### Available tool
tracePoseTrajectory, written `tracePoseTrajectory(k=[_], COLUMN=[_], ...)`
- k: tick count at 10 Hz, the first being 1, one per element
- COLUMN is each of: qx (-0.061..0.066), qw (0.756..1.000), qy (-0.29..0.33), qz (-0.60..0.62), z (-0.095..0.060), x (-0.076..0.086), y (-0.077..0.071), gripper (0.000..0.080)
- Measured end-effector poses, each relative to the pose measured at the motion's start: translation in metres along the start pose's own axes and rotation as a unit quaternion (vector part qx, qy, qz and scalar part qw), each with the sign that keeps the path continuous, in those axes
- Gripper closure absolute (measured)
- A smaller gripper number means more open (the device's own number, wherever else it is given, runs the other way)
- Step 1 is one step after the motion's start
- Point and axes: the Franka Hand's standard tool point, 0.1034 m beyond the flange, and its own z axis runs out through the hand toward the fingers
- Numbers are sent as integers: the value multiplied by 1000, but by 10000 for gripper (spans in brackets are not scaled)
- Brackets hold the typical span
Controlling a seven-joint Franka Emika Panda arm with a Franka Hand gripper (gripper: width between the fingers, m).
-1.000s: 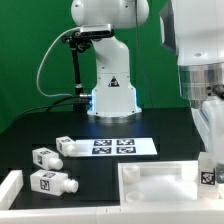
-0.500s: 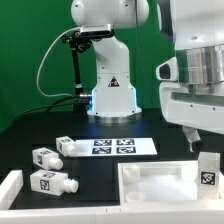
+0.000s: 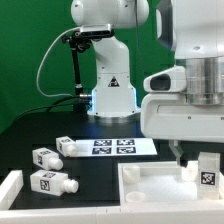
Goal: Assemble one leg
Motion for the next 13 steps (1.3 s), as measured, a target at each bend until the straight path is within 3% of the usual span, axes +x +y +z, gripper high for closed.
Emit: tracePoseTrajectory(k=[1,2,3,4,5,8,10,11,12,13], qx=[-1,-1,0,0,0,-2,-1,5,11,18], qw=[1000,1000,999,996,993,978,938,899,839,797], qy=[1,1,1,0,0,0,-12,-20,-29,-30], qz=[7,8,46,88,115,210,347,437,543,603], z=[1,1,1,1,1,1,1,2,1,1], x=[0,0,0,0,0,0,-1,-3,-5,-6], y=[1,1,0,0,0,2,5,7,6,7], gripper=[150,275,275,426,514,514,514,514,514,512])
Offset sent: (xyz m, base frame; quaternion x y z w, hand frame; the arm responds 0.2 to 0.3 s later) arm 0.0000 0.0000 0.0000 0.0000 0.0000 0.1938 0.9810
